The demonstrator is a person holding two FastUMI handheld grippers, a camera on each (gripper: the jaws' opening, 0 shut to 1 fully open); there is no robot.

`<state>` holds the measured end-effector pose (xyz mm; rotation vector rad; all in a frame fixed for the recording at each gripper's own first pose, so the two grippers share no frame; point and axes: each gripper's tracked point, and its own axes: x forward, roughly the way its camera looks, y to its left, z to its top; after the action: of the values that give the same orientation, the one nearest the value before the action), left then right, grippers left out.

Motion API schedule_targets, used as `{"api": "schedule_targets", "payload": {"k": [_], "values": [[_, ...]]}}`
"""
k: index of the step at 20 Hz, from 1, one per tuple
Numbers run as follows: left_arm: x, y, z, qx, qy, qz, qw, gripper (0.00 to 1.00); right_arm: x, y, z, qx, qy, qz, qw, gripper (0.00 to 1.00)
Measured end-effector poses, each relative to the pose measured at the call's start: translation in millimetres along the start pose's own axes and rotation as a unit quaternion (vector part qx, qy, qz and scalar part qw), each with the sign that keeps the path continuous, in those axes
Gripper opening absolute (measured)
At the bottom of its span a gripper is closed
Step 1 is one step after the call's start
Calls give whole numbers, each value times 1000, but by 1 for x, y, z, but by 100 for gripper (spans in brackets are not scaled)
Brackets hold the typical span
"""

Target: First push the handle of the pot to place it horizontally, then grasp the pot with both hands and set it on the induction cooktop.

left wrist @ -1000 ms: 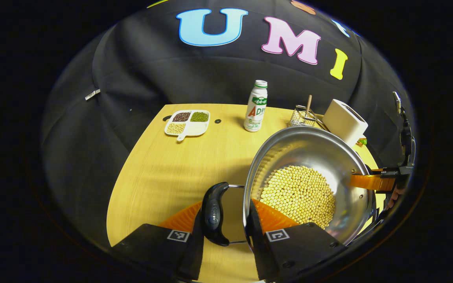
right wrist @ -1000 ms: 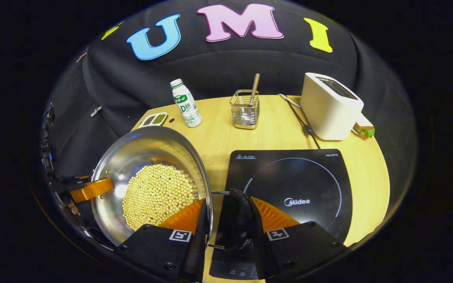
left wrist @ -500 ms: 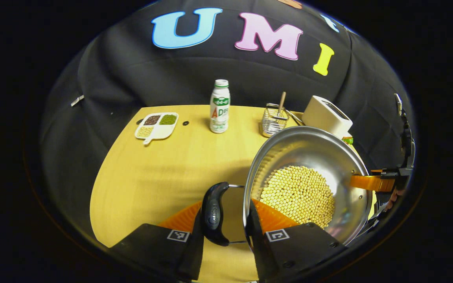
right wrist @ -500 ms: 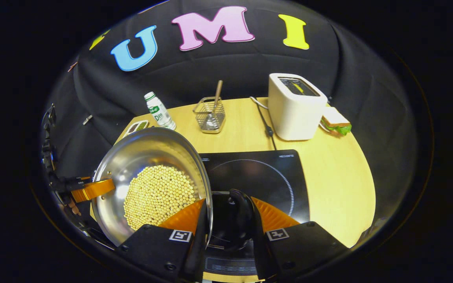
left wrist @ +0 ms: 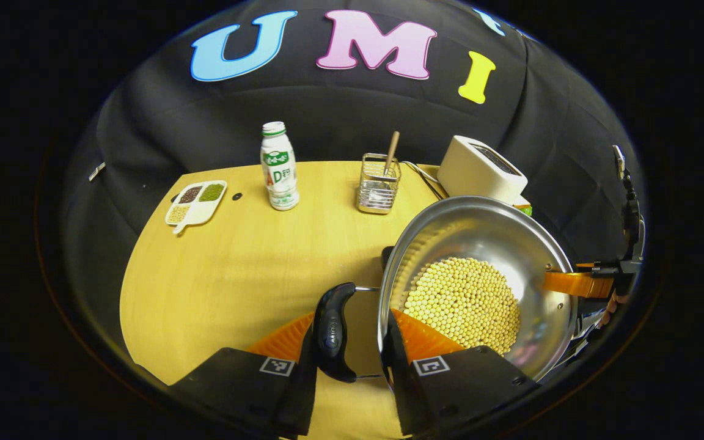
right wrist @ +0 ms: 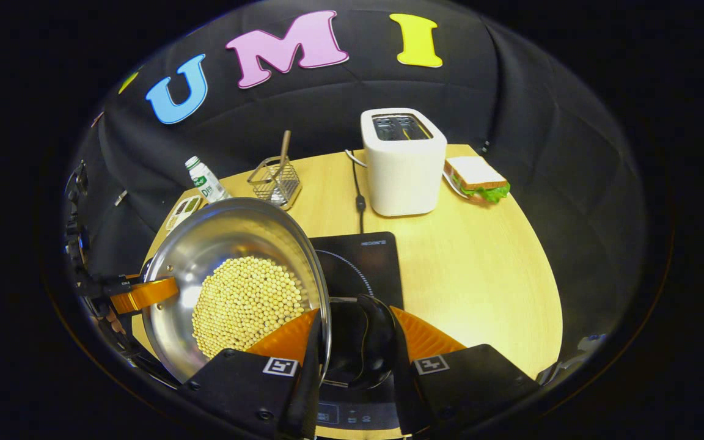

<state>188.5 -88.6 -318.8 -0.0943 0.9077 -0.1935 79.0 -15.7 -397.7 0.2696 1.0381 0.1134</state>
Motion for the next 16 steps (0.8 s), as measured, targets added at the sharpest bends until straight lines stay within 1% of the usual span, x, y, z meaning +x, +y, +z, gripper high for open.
{"api": "schedule_targets", "payload": {"k": [4,5,6,7,11,16], "values": [[17,-26,0,-2,8,-5,1000,56,6,-28,0,2,6,-6,1000,54],[21,-31,0,-3,9,-5,1000,58,8,-33,0,3,7,-6,1000,54],[24,-35,0,-3,11,-5,1000,55,11,-38,0,4,9,-6,1000,54],[27,-38,0,-3,14,-4,1000,55,14,-41,0,5,11,-6,1000,53],[38,-42,-1,-5,21,0,1000,56,25,-47,-1,6,19,-2,1000,53],[44,-35,-3,-13,28,5,1000,55,36,-43,-2,3,28,2,1000,54]]}}
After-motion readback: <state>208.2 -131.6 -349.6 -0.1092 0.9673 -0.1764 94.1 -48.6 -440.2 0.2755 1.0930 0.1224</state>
